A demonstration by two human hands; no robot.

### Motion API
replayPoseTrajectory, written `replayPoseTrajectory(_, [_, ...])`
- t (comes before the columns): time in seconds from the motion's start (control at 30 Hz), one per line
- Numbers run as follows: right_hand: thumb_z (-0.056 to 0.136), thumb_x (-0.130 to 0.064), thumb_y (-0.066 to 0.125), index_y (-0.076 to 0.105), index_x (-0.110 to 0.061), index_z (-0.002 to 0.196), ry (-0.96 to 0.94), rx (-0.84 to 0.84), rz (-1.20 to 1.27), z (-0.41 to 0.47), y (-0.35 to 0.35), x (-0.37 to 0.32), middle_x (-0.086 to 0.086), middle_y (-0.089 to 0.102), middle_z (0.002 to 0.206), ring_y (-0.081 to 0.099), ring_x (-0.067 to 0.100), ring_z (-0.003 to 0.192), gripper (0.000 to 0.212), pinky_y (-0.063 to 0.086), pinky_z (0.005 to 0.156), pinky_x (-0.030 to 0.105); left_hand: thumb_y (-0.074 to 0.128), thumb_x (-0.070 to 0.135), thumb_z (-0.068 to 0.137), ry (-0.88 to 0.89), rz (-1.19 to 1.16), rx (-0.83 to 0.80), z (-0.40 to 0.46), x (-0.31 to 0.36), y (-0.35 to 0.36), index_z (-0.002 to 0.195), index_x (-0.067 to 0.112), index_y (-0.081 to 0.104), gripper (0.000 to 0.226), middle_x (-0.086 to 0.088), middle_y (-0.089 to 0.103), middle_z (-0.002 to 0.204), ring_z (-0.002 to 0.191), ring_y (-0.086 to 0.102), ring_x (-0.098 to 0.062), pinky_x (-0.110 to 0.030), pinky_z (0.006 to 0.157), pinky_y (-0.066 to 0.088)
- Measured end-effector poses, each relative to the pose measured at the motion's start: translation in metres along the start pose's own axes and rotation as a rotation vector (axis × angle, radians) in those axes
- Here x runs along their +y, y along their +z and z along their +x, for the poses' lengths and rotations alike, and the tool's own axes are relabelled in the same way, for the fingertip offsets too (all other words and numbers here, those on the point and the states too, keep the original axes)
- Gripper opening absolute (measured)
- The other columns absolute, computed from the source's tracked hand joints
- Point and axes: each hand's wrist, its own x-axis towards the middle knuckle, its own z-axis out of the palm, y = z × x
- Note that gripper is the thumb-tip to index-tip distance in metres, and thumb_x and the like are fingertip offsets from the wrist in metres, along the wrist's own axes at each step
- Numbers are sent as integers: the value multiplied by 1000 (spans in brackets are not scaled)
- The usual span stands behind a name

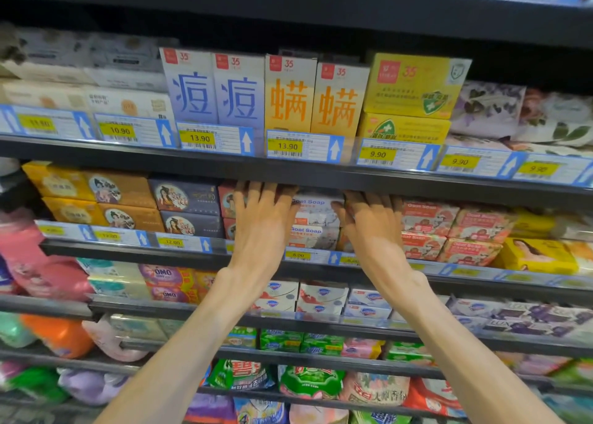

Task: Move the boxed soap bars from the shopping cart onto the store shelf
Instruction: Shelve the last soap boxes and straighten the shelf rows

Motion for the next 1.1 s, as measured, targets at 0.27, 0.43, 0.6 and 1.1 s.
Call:
replayPoseTrajectory(0.27, [96,-44,58,71,-22,118,-3,-26,-31,1,-3,0,8,67,124,50,38,126,34,17,110,45,62,27,98,-6,-5,-7,-1,1,0,126,15,66,31,-11,56,140,132,44,-39,-57,110,34])
replayPoseTrajectory(0.43, [96,-43,58,72,-17,113,-18,32,23,-6,-5,0,9,68,118,54,37,120,34,32,109,52,61,27,99,-7,-4,18,-3,5,-3,121,11,66,28,-13,59,135,128,48,-40,-58,109,35])
replayPoseTrajectory(0.6, [100,-43,48,63,-7,121,-33,195,23,-33,-11,23,13,64,112,56,38,108,44,41,101,53,54,32,101,81,-70,39,-10,29,-11,131,14,61,36,-11,57,133,125,49,-36,-54,114,30])
replayPoseTrajectory(1.1, [101,-42,50,68,-6,112,12,250,-57,-34,-13,80,17,61,122,53,43,115,41,39,103,59,60,34,99,111,-138,0,10,73,17,131,18,64,36,-9,58,138,134,44,-37,-59,115,27])
